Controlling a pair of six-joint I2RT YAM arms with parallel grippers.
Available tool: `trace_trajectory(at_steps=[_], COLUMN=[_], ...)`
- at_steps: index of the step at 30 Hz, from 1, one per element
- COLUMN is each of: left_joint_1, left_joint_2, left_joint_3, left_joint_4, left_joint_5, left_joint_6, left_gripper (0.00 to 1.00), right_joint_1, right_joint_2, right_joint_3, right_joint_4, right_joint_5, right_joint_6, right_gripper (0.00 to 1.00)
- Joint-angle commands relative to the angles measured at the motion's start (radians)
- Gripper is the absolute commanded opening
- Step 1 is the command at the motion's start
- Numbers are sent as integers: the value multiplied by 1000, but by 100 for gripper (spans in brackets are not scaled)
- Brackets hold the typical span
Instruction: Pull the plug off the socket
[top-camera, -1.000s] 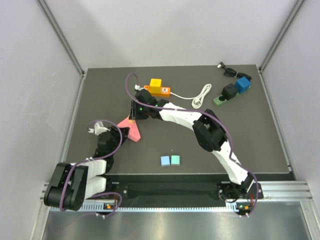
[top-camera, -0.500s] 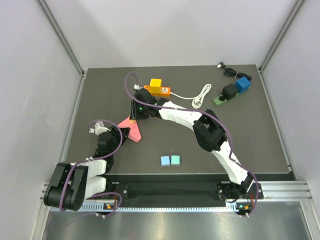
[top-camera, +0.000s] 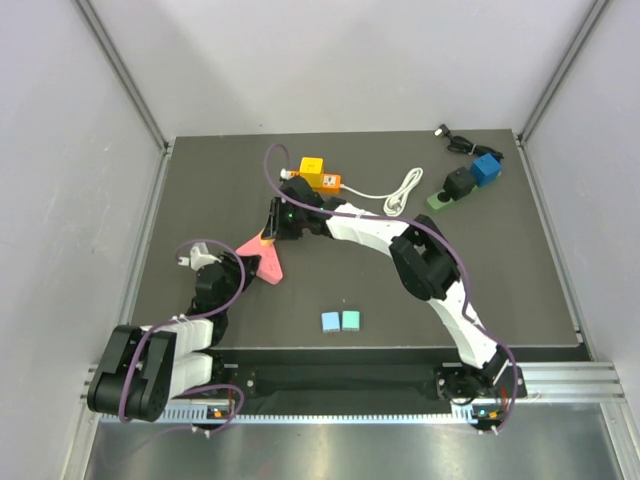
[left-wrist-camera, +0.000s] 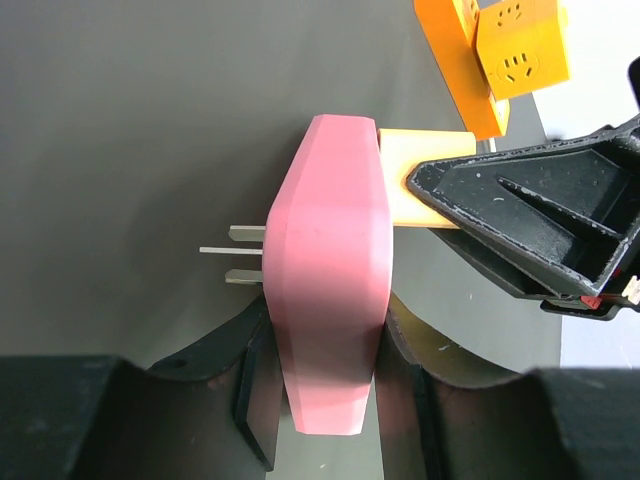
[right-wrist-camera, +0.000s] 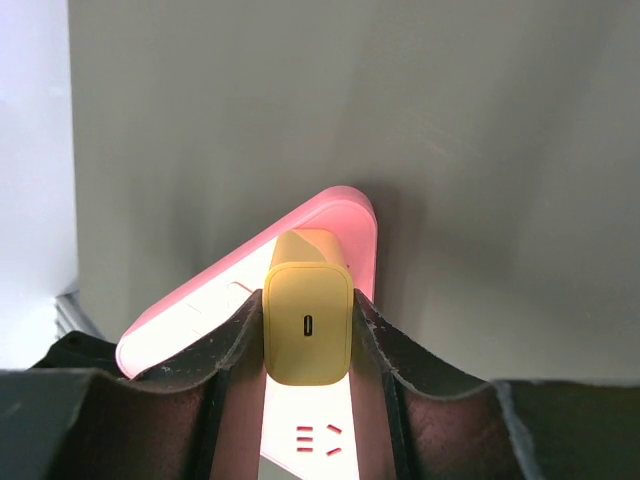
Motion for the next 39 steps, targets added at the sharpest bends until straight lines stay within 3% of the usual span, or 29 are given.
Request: trace_trajectory(at_steps=[1, 12, 18, 22, 26, 30, 34, 39], left_joint_1=[4, 4, 4, 4, 4, 4, 4, 4], left_joint_2=[18, 19, 19, 21, 22, 21, 21, 23], left_joint_3=[-25, -22, -17, -14, -11, -12, -14, -11], left_joint_4=[-145, -152, -159, -167, -173, -170, -168, -168], left_joint_5=[-59, -56, -61, -61, -64, -64, -67, -55], left_joint_6=[39, 35, 31, 26, 22, 25, 26, 38], left_gripper=[0, 0, 0, 0, 0, 0, 0, 0], right_joint_1=[-34, -36, 13, 59, 58, 27, -13, -59], right_joint_2=[-129, -155, -149, -143, -166, -213, -264, -359], right_joint_3=[-39, -40, 35, 101, 92, 24, -68, -164], right_joint_4=[130, 63, -45, -131, -134, -82, 22, 21], right_joint_5=[-47, 39, 176, 366, 377, 297, 109, -115], right_joint_6=[57, -10, -105, -174, -168, -141, -128, -263], right_gripper=[0, 0, 0, 0, 0, 0, 0, 0])
